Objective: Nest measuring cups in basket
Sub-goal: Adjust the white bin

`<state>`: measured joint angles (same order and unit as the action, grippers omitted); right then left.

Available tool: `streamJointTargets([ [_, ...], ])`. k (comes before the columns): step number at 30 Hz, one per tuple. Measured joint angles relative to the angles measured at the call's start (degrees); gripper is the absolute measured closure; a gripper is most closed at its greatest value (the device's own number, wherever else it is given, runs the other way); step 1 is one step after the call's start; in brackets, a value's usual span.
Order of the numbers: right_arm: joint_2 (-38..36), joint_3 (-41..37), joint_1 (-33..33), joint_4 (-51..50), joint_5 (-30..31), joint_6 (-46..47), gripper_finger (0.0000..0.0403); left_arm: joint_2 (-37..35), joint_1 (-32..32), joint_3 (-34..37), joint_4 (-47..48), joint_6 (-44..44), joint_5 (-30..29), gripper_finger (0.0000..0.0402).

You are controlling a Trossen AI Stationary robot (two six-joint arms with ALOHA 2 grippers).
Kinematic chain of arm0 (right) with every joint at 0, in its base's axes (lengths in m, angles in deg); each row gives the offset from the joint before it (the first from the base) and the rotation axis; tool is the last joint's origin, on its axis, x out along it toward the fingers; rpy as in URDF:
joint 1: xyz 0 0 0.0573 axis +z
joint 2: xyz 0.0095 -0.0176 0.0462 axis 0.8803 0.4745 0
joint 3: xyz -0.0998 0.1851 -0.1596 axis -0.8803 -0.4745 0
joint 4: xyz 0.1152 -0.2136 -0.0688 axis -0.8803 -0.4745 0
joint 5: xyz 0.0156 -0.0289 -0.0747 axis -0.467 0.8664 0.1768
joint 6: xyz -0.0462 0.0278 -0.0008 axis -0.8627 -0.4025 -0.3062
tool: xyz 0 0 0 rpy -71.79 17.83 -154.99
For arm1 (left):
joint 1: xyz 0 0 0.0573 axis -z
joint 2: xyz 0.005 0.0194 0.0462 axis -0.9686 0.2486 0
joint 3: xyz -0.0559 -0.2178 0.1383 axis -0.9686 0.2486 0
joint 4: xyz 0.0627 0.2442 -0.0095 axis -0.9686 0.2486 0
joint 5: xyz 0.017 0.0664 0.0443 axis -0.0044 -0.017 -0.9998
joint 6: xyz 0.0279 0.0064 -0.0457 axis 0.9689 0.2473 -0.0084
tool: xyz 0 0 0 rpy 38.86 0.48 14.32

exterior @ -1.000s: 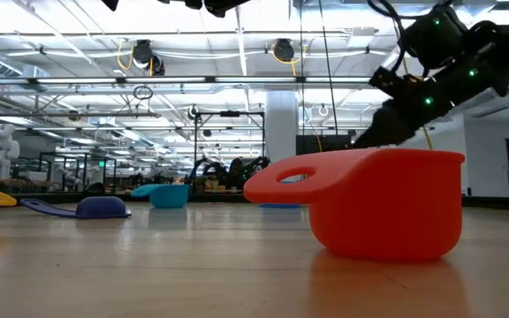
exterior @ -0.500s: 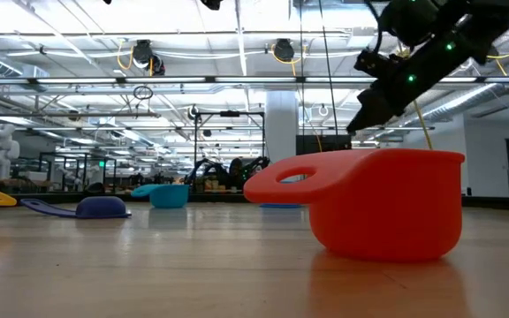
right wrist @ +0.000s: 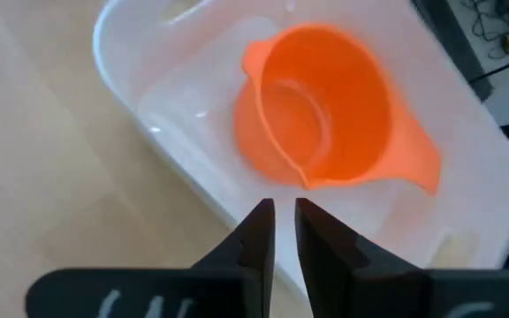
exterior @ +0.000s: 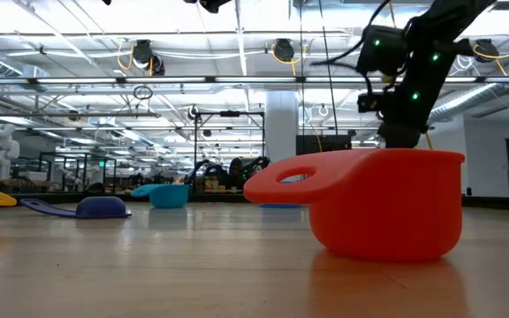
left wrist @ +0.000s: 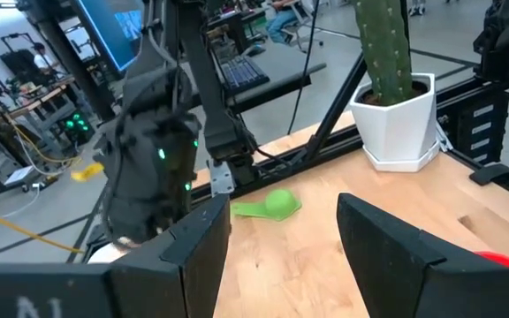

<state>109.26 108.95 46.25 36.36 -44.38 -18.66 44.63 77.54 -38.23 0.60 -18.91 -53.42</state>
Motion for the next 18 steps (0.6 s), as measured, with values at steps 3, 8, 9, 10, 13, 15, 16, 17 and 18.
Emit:
streamJointTargets([
  [3, 2.28, 0.49, 0.15, 0.04, 2.94, 3.59, 0.0350, 0.00, 0.02, 0.00, -0.03, -0.23, -0.38, 0.0188],
  [8, 2.22, 5.34, 0.82, -4.63, 8.90, 16.18, 0.0335, 0.00, 0.04, -0.02, 0.53, -0.25, -0.39, 0.0188],
  [9, 1.86, 6.73, 1.05, -6.22, 10.03, 18.00, 0.0331, 0.00, 0.04, -0.02, 0.65, -0.14, -0.39, 0.0188],
  [10, 1.45, 7.97, 1.26, -7.92, 11.01, 19.07, 0.0329, 0.00, 0.04, -0.02, 0.68, -0.12, -0.39, 0.0188],
  [13, 1.15, 10.48, 0.35, -13.81, 14.11, 20.53, 0.0328, 0.00, 0.00, -0.02, 0.68, -0.03, -0.41, 0.0188],
  [15, 1.21, 10.76, -2.42, -17.92, 15.28, 22.59, 0.0333, 0.00, 0.00, -0.02, 0.70, -0.01, -0.41, 0.0188],
  [16, 1.21, 10.75, -4.06, -19.50, 15.62, 24.04, 0.0336, 0.00, 0.00, -0.02, 0.68, -0.01, -0.39, 0.0188],
  [17, 1.21, 10.68, -5.63, -20.61, 15.72, 25.40, 0.0339, 0.00, 0.00, -0.02, 0.70, -0.01, -0.40, 0.0188],
  [18, 1.21, 10.55, -6.91, -21.37, 15.75, 26.66, 0.0341, 0.00, 0.00, -0.02, 0.70, -0.01, -0.41, 0.0188],
])
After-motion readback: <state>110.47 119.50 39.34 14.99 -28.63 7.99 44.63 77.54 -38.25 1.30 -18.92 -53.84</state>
